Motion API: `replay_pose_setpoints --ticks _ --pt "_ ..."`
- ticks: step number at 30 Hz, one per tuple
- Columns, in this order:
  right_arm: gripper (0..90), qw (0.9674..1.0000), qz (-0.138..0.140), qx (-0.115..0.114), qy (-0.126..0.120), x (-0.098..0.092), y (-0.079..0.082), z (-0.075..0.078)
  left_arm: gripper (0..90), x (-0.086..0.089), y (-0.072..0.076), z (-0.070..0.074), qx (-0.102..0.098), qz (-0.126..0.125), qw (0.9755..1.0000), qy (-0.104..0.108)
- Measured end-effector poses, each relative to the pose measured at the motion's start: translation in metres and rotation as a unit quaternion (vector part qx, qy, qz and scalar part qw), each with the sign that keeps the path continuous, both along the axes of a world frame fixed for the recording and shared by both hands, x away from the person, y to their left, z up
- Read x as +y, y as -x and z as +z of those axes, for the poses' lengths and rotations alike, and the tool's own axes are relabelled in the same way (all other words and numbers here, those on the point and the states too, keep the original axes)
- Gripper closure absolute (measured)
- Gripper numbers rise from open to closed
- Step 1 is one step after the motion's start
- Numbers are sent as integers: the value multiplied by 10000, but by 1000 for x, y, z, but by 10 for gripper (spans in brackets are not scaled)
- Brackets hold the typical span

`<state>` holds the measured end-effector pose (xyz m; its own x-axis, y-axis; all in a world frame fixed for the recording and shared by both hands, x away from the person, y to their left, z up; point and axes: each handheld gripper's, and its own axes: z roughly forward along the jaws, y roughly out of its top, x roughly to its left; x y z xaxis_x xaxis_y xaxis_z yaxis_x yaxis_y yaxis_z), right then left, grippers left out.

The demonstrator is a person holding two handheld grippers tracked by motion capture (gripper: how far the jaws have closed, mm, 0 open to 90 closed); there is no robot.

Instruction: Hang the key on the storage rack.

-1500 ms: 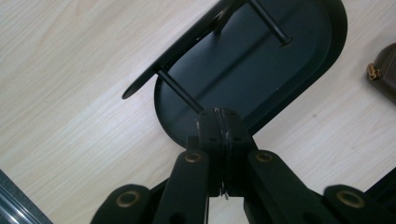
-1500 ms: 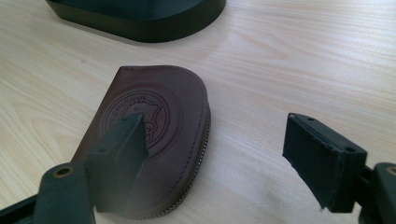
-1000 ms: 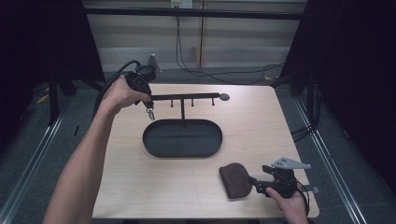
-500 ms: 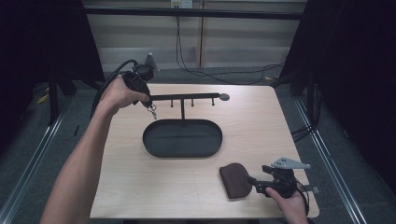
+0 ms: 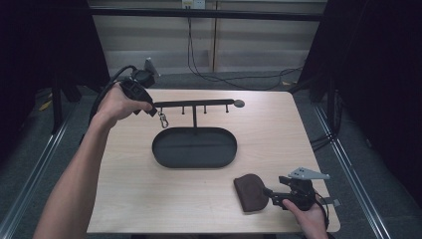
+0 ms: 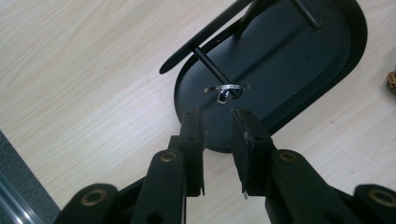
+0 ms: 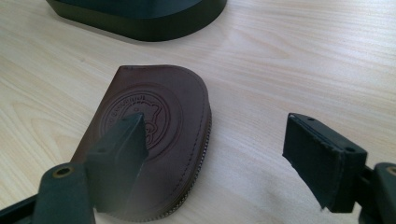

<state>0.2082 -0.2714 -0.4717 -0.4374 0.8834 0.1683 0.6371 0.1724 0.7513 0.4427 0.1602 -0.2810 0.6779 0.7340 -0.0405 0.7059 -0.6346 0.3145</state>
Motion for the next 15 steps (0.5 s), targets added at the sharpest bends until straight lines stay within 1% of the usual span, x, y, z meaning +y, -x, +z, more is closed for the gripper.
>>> replay_pose_setpoints --ticks 4,5,6,7,8,9,10,11,13,15 --pt "213 10000 -22 -23 1 0 0 0 723 7 8 -4 -117 -60 9996 261" --pt "212 10000 -35 -15 -2 0 1 0 727 8 10 -5 -113 -46 9996 244" --pt "213 10000 -21 -21 5 0 0 0 713 11 14 -9 -117 -55 9996 271" --pt "213 10000 -21 -21 5 0 0 0 704 11 14 -9 -117 -55 9996 271" --pt "212 10000 -7 -17 32 0 0 0 704 13 17 -11 -156 2 9993 342" --pt "213 10000 20 -8 38 0 0 0 675 15 19 -13 -186 -2 9991 379" --pt "213 10000 20 -8 38 0 0 0 675 17 22 -15 -200 41 9986 486" --pt "213 10000 30 0 41 1 1 0 654 23 27 -18 -295 75 9978 594" --pt "213 10000 26 -7 38 1 1 0 644 25 29 -20 -306 82 9976 619" --pt "212 10000 15 -7 24 0 1 0 650 29 34 -26 -359 97 9969 695"
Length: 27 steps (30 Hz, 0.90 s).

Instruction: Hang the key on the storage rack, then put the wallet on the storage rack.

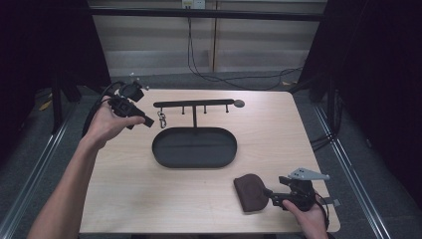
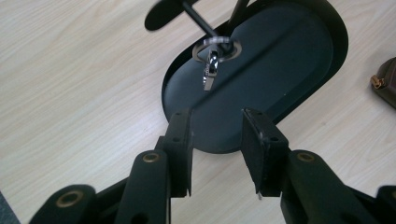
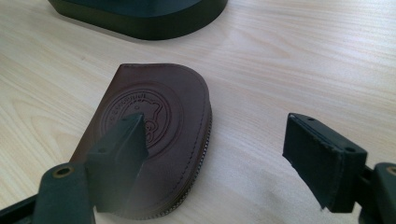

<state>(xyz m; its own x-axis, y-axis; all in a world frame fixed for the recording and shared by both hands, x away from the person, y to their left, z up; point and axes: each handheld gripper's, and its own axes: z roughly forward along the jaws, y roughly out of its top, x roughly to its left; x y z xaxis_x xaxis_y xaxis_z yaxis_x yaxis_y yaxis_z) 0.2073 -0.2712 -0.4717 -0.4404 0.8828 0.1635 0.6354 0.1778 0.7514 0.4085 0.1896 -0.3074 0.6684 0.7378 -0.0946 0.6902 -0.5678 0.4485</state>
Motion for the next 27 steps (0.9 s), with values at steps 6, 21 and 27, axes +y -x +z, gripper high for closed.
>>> replay_pose_setpoints --ticks 6,21,27 --pt "212 10000 -7 7 3 0 -1 0 614 13 14 -17 -274 141 9991 289" --pt "214 10000 -35 41 -25 -1 -2 -1 408 43 59 -54 -600 316 9923 1036" --pt "213 10000 -68 54 -47 -1 -2 -1 298 52 82 -76 -708 468 9906 1074"
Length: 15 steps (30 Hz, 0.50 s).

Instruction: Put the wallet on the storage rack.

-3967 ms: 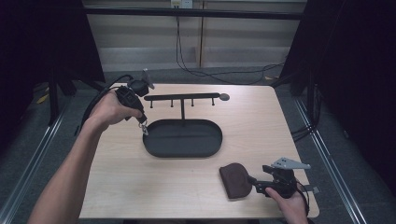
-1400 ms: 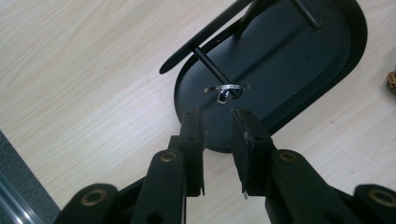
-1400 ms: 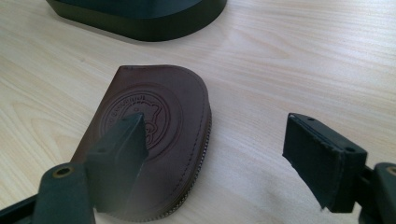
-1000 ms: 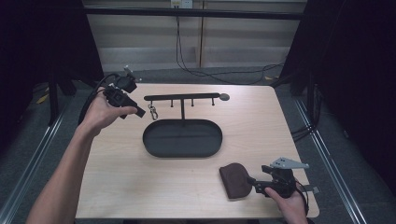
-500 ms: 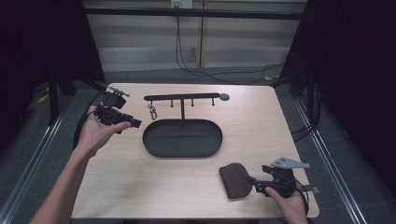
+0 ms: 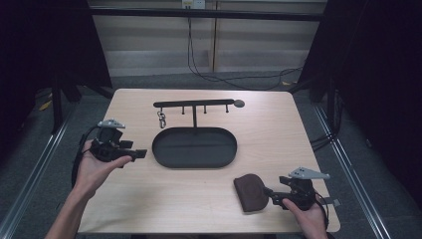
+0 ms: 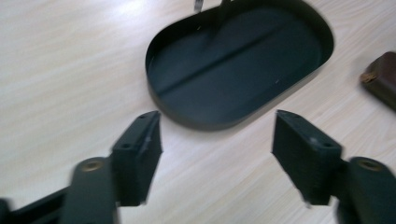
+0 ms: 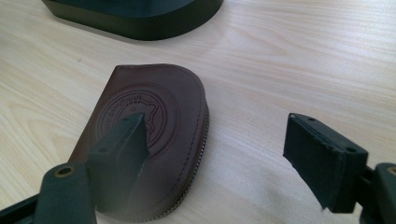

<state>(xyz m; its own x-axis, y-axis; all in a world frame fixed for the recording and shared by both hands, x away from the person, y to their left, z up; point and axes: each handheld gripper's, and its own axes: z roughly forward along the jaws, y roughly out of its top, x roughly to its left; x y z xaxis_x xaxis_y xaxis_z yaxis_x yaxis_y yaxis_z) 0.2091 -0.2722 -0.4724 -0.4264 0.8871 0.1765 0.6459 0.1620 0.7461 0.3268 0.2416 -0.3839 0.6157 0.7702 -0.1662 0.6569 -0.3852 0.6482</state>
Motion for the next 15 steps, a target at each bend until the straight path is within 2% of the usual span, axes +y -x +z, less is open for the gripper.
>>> replay_pose_setpoints --ticks 2,3,4,7,8,11,12,15 --pt "213 10000 11 -9 5 0 1 0 277 3 10 -13 25 -38 9999 116" --pt "213 10000 -10 -25 -24 -1 1 0 259 4 16 -22 106 -36 9998 133" --pt "213 10000 -10 -25 -24 -1 1 0 243 4 16 -22 106 -36 9998 133" --pt "212 10000 -28 -18 -39 -2 1 0 210 8 27 -36 132 53 9995 299" --pt "212 10000 -32 -24 -46 -2 1 0 188 9 29 -39 122 149 9992 337" --pt "212 10000 -39 15 -60 -1 -1 -1 166 11 33 -46 249 207 9989 325" --pt "211 10000 -41 24 -50 0 -1 -1 166 11 37 -47 189 206 9992 296" --pt "208 10000 14 69 -35 1 -1 1 164 14 44 -49 98 222 9986 462"
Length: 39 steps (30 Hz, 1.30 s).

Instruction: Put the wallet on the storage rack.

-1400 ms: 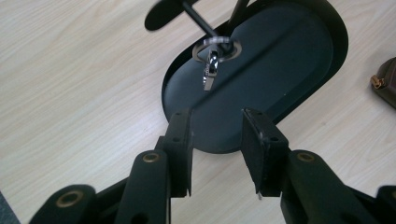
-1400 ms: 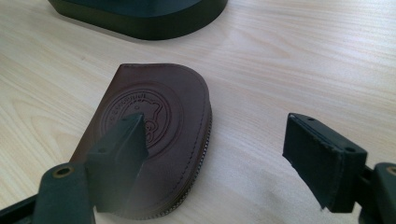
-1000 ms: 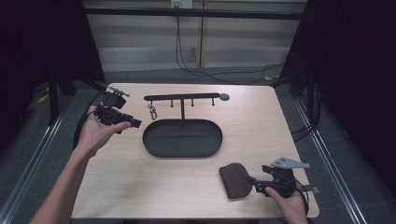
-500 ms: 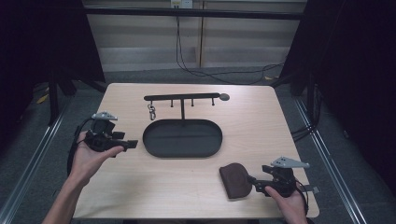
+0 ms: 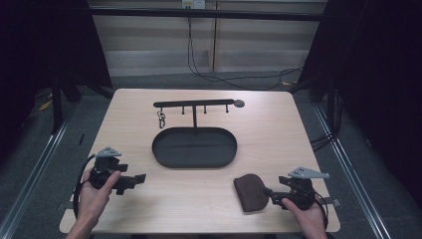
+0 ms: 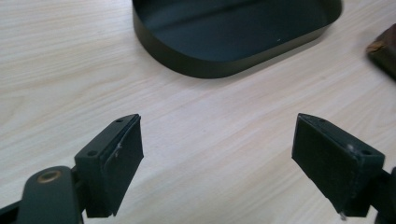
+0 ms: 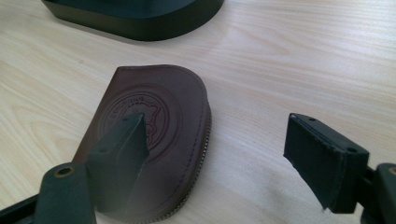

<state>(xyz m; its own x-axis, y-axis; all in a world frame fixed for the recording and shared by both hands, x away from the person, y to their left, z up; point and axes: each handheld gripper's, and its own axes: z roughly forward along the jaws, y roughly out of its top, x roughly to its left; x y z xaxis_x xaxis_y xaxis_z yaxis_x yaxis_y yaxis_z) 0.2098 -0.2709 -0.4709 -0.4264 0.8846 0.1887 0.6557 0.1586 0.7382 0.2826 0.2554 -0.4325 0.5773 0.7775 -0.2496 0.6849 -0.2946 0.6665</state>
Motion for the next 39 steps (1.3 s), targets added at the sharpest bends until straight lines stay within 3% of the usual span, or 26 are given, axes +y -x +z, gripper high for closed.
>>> replay_pose_setpoints --ticks 4,6,7,10,13,15,17,19,23,30,37,39 --pt "193 9999 102 100 -63 1 -1 7 165 2 13 -1 -201 20 9998 6" --pt "179 9996 211 187 -16 3 -2 11 165 3 22 -3 -299 61 9993 199" --pt "170 9989 326 339 41 6 -5 16 174 4 31 -5 -387 75 9988 294" --pt "163 9981 388 455 158 8 -8 22 176 4 40 -9 -449 115 9984 310" --pt "156 9944 440 813 517 15 -13 29 179 4 51 -12 -494 193 9980 330" --pt "157 9911 554 1013 668 22 -16 29 179 3 56 -17 -401 88 9985 372" --pt "156 9899 602 1081 691 23 -18 28 180 3 62 -22 -388 32 9987 343" --pt "156 9866 626 1336 699 27 -21 25 179 3 66 -28 -410 -122 9984 363" --pt "156 9841 619 1492 742 30 -22 23 179 3 67 -28 -558 -100 9973 463" --pt "163 9783 680 1791 792 33 -37 17 179 -1 63 -29 -547 -228 9972 460" --pt "170 9691 813 2166 860 45 -54 17 177 -2 60 -30 -485 -284 9973 471" --pt "162 9647 832 2326 910 48 -59 17 178 -3 60 -30 -453 -293 9973 491"
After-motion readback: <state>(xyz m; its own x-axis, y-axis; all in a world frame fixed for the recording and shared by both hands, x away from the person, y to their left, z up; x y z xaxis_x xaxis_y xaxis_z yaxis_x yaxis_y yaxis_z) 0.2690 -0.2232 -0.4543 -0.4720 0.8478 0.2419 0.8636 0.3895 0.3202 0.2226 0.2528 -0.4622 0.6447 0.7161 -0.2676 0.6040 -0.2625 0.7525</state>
